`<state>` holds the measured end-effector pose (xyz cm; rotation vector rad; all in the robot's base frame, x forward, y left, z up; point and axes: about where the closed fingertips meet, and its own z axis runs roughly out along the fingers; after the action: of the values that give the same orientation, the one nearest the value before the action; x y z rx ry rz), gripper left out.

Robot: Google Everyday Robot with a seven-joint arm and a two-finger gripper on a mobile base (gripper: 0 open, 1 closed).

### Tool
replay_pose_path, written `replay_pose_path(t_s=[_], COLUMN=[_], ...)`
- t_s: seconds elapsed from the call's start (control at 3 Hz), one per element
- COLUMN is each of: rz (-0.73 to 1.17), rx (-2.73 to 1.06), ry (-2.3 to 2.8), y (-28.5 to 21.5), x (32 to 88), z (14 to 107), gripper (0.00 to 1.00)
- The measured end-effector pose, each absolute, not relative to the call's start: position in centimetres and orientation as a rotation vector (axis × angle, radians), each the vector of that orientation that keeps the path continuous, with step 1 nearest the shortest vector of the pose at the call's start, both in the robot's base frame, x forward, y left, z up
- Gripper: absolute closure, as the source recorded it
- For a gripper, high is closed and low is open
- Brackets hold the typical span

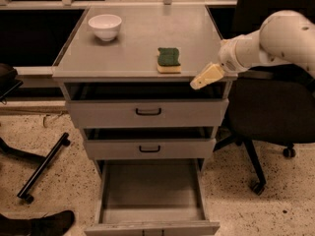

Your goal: Place sponge into bottom drawer

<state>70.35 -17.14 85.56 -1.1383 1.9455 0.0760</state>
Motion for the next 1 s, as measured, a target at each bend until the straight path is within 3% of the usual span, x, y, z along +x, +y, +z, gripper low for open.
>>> replay_pose_path(t_s=[0.33,1.0], rz=[0.088,0.133], rx=[-0.964,-0.945], ry=[1.935,1.911], y=[-17.1,-16.5], x=[75.2,76.9], z=[82.9,83.0], gripper=[0.00,0.00])
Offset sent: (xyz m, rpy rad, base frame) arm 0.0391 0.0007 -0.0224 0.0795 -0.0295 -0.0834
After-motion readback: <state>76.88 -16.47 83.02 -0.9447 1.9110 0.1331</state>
